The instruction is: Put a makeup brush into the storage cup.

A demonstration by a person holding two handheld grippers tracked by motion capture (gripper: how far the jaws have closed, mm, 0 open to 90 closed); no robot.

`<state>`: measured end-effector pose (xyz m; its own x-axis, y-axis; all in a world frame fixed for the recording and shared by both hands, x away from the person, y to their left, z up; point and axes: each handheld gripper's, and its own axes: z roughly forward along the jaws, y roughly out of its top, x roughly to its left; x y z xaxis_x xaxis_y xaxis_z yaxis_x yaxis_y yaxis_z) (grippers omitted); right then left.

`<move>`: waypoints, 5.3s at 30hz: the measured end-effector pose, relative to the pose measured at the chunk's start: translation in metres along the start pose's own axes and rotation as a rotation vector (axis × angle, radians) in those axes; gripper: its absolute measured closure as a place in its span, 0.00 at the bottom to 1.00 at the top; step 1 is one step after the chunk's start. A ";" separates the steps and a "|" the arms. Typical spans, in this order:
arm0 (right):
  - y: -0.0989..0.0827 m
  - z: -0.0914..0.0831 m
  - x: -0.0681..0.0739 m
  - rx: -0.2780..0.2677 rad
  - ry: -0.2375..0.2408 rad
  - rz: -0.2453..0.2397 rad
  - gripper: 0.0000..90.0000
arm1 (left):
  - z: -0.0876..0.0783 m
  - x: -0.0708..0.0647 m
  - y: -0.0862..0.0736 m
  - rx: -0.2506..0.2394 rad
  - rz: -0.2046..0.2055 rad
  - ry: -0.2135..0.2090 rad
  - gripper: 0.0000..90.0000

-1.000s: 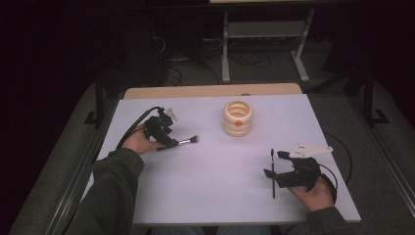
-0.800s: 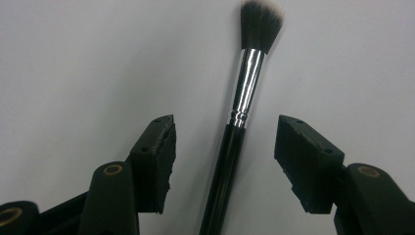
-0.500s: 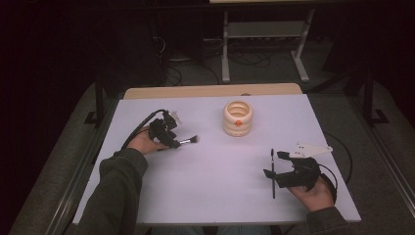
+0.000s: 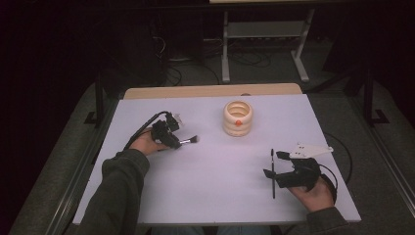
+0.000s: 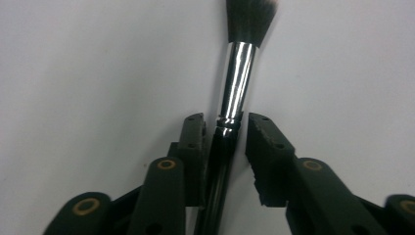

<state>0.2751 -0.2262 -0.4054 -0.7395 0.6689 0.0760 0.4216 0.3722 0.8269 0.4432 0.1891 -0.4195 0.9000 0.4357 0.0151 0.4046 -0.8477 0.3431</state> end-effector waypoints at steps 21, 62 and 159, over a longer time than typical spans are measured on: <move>0.000 0.004 0.002 0.023 0.030 0.007 0.22 | -0.011 -0.005 -0.001 0.029 -0.051 -0.020 0.87; 0.085 0.018 0.033 0.001 0.214 -0.051 0.24 | -0.086 -0.099 -0.007 -0.482 0.078 -0.133 0.88; 0.108 0.059 0.054 -0.011 0.502 -0.035 0.84 | -0.061 -0.152 0.003 -0.511 0.138 -0.206 0.75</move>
<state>0.3118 -0.1124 -0.3452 -0.9153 0.2633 0.3048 0.3888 0.3799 0.8393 0.2981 0.1386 -0.3632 0.9729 0.2192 -0.0740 0.1968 -0.6159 0.7628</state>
